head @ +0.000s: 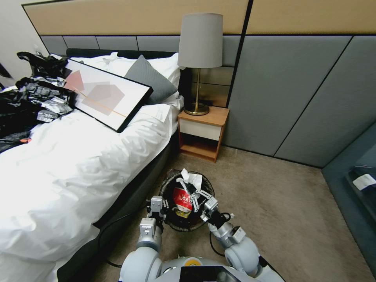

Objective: Pick up the trash bin, then pick up the garbage from the floor and place it into the trash bin.

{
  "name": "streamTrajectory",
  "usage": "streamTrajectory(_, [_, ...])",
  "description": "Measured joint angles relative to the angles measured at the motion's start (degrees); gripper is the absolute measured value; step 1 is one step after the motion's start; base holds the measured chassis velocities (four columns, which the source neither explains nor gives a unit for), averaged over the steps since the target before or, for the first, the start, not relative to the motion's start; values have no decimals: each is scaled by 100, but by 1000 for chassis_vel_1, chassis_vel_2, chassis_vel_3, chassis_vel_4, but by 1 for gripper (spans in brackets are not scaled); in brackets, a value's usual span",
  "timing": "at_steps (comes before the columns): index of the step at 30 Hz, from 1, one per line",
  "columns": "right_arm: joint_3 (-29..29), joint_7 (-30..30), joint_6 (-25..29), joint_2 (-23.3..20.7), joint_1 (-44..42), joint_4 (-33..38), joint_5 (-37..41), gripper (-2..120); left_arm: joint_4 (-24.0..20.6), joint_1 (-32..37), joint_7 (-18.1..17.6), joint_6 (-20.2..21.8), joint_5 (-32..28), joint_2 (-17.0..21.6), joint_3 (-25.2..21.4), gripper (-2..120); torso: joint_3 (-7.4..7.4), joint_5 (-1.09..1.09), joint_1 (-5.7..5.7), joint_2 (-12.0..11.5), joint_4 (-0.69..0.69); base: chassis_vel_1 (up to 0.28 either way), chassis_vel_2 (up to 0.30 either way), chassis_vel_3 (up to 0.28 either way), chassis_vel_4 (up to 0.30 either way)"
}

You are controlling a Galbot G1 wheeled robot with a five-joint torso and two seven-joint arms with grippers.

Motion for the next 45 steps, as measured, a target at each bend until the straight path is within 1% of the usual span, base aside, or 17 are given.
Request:
streamTrajectory(13, [47,83,-82,59,176,-483,6,0,-3,-26,-1,-2,-1,-12,2,0,0,0,0,0,0,0,0,0,0])
streamTrajectory(16, [41,100,-139,66,164,-504,-20,16,-3,-19,-1,-5,0,-24,9,0,0,0,0,0,0,0,0,0,0])
streamTrajectory(17, [41,100,-139,66,164,-504,-20,16,-3,-19,-1,-5,0,-24,9,0,0,0,0,0,0,0,0,0,0])
streamTrajectory(20, [44,127,-158,67,154,-511,-54,32,-22,-10,2,-6,7,-28,11,0,0,0,0,0,0,0,0,0,0])
streamTrajectory(21, [44,127,-158,67,154,-511,-54,32,-22,-10,2,-6,7,-28,11,0,0,0,0,0,0,0,0,0,0])
streamTrajectory(24, [77,181,-183,53,170,-511,-60,44,-23,-2,6,-19,34,-34,19,0,0,0,0,0,0,0,0,0,0])
streamTrajectory(26, [96,183,-184,53,177,-511,-62,48,-23,1,6,-21,38,-35,23,0,0,0,0,0,1,0,0,0,0])
streamTrajectory(28, [120,203,-206,53,178,-493,-62,60,-23,1,8,-24,44,-34,26,0,0,0,0,0,0,0,0,0,0])
streamTrajectory(30, [121,213,-215,52,177,-481,-62,63,-23,-1,9,-24,45,-33,25,0,0,0,0,0,0,0,0,0,0])
streamTrajectory(31, [125,224,-231,50,176,-472,-66,72,-23,-2,9,-25,46,-29,25,0,0,0,0,0,0,0,0,0,0])
streamTrajectory(32, [125,224,-231,50,176,-472,-66,72,-23,-2,9,-25,46,-29,25,0,0,0,0,0,0,0,0,0,0])
streamTrajectory(33, [135,230,-236,50,174,-465,-72,79,-23,0,9,-26,46,-26,25,0,0,0,0,0,0,0,0,0,0])
streamTrajectory(35, [141,234,-237,51,171,-458,-73,82,-24,2,10,-27,46,-23,25,0,0,0,0,0,0,0,0,0,0])
streamTrajectory(38, [143,242,-245,51,163,-425,-80,94,-30,4,12,-27,46,-13,25,0,0,0,0,0,0,0,0,0,0])
streamTrajectory(39, [143,242,-245,51,163,-425,-80,94,-30,4,12,-27,46,-13,25,0,0,0,0,0,0,0,0,0,0])
streamTrajectory(41, [149,246,-256,40,150,-375,-83,103,-35,3,16,-28,46,-8,26,0,0,0,0,0,0,0,0,0,0])
streamTrajectory(45, [195,275,-279,23,141,-294,-78,111,-38,2,19,-27,46,-6,35,0,0,0,0,0,0,0,0,0,0])
